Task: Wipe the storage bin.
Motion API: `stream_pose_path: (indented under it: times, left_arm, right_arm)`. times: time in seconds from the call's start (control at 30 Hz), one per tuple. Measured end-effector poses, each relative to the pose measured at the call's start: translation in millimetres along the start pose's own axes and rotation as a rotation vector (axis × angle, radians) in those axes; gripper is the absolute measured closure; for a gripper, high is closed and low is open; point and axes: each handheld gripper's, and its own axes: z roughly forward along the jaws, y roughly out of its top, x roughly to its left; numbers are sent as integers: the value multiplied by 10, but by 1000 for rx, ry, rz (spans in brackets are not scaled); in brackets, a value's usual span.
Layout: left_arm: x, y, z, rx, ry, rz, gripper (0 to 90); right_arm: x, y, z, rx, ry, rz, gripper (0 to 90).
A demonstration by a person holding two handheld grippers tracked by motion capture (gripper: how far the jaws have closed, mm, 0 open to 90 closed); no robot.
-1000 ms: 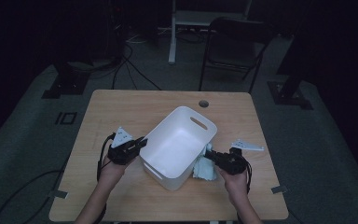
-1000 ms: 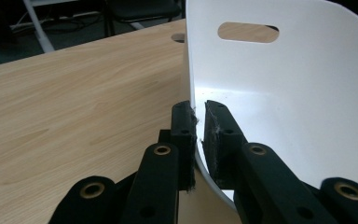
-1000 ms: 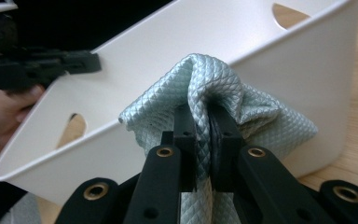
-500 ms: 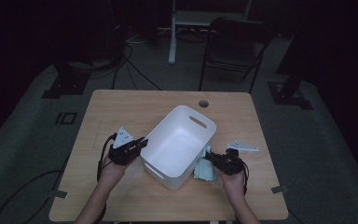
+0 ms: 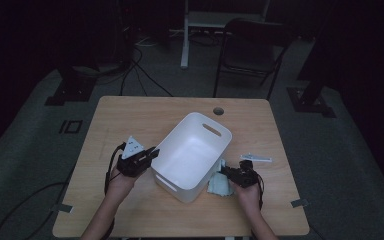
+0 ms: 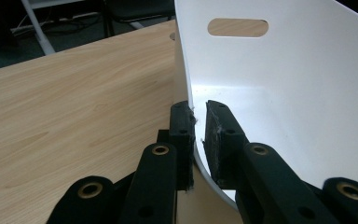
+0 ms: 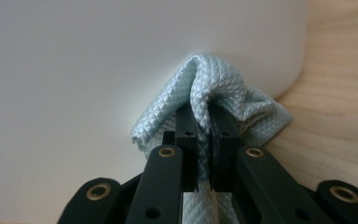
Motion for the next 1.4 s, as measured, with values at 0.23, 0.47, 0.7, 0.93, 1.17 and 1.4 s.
stream_pose_path:
  times: [0.23, 0.47, 0.7, 0.93, 1.17, 1.4]
  left_arm:
    - [-11, 0, 8, -3, 10, -9, 815]
    - [-25, 4, 11, 0, 22, -10, 815]
    - [-20, 5, 15, -1, 8, -10, 815]
    - [-16, 4, 17, -2, -1, -5, 811]
    - [-33, 4, 21, -4, 10, 1, 812]
    - [-39, 8, 25, -1, 7, 8, 811]
  right_arm:
    - [10, -11, 8, 27, 9, 6, 847]
    - [291, 94, -227, -38, 73, -57, 847]
    - [543, 236, -470, -133, 137, -114, 846]
    - [493, 204, -412, -132, 119, -108, 846]
    - [413, 158, -331, -111, 103, -78, 846]
    - [336, 114, -256, -92, 95, -53, 846]
